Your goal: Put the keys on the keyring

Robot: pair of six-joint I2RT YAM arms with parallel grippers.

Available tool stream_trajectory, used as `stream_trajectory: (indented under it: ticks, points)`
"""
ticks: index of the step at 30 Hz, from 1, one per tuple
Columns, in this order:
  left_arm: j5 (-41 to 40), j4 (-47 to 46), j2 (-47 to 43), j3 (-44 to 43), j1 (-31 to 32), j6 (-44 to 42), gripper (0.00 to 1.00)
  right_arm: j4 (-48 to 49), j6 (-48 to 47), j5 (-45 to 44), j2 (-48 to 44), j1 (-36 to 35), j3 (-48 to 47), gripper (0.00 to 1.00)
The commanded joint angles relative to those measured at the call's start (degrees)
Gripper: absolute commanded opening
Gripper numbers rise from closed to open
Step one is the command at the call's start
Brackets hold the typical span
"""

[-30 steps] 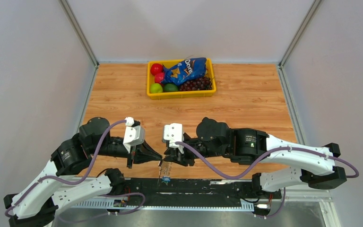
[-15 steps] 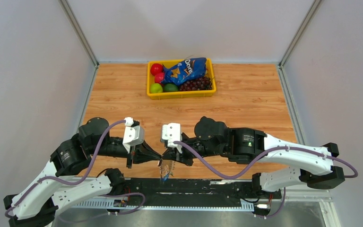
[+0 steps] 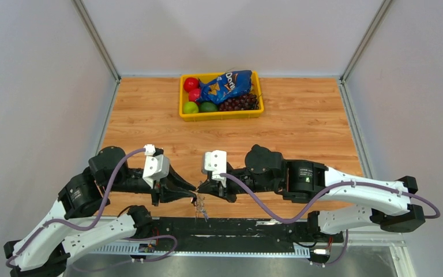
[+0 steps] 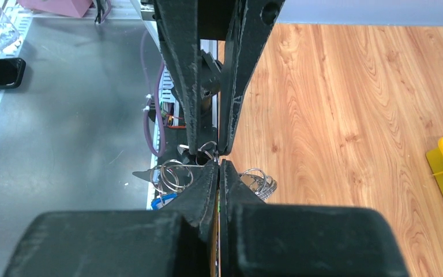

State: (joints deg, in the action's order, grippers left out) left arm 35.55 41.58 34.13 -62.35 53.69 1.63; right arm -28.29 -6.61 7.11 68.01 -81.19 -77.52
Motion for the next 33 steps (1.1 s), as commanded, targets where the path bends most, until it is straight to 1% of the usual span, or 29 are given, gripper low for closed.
stream_trajectory:
  ticks: [1, 4, 12, 19, 25, 27, 30, 33]
  points:
    - [2.1, -6.5, -1.7, 0.5, 0.0, 1.5, 0.31, 7.0, 0.5, -2.4, -2.2, 0.2, 1.2, 0.0]
    - [2.3, -7.3, -1.4, 1.0, 0.0, 1.9, 0.34, 8.1, 0.4, -2.8, -3.0, 0.2, 1.7, 0.0]
    - [2.4, -7.9, -0.2, 1.7, 0.1, 2.2, 0.34, 10.4, -0.1, -3.7, -5.3, 0.2, 3.0, 0.0]
    - [-0.9, -6.9, -0.8, 1.4, 0.0, 2.1, 0.34, 11.1, -0.7, -3.7, -6.9, 0.2, 4.2, 0.0]
    - [-3.5, -7.9, -1.7, 2.1, 0.1, 2.4, 0.35, 11.3, -0.9, -3.5, -7.5, 0.2, 4.7, 0.0]
    - [-3.4, -8.3, -1.6, 2.3, 0.0, 2.5, 0.33, 11.5, -0.9, -3.5, -7.6, 0.2, 4.9, 0.0]
    - [-3.6, -8.8, -1.4, 2.4, 0.0, 2.5, 0.26, 11.6, -0.9, -3.5, -7.7, 0.2, 4.9, 0.0]
    - [-3.8, -9.4, -1.2, 2.6, 0.0, 2.6, 0.24, 11.6, -1.1, -3.3, -7.8, 0.2, 5.2, 0.0]
